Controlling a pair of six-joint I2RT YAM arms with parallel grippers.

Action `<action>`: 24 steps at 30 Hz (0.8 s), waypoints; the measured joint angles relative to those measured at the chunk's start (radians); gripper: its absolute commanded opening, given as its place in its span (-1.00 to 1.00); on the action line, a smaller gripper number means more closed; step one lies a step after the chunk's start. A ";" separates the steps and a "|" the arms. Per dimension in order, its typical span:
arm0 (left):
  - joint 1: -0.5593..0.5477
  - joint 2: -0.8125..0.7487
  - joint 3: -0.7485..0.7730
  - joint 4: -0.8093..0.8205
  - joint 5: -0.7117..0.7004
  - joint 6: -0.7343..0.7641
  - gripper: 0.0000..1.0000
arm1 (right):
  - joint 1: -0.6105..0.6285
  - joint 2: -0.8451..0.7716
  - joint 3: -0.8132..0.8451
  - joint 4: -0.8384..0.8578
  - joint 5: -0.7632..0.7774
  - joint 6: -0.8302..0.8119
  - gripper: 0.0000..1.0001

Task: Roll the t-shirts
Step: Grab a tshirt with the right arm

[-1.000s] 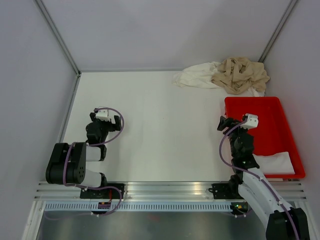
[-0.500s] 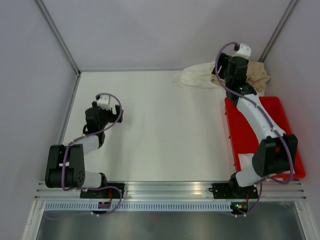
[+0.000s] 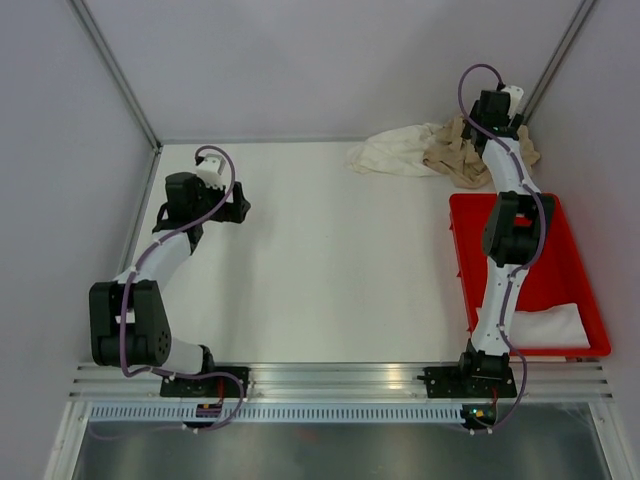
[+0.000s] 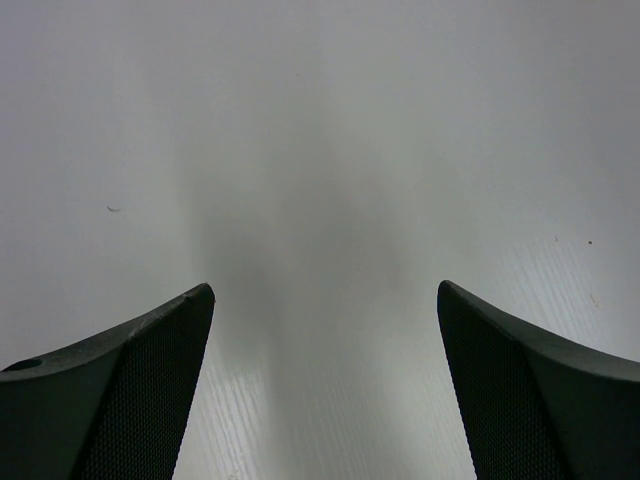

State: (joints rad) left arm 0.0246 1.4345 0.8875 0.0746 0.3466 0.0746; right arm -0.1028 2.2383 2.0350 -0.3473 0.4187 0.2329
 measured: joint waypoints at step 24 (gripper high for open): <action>0.000 -0.058 -0.003 -0.096 -0.005 0.077 0.93 | -0.035 0.071 0.071 -0.051 -0.216 -0.046 -0.99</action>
State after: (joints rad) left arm 0.0246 1.3766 0.8848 -0.0216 0.3420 0.1516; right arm -0.1383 2.3089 2.1063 -0.3985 0.2028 0.1867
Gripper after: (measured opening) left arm 0.963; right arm 0.007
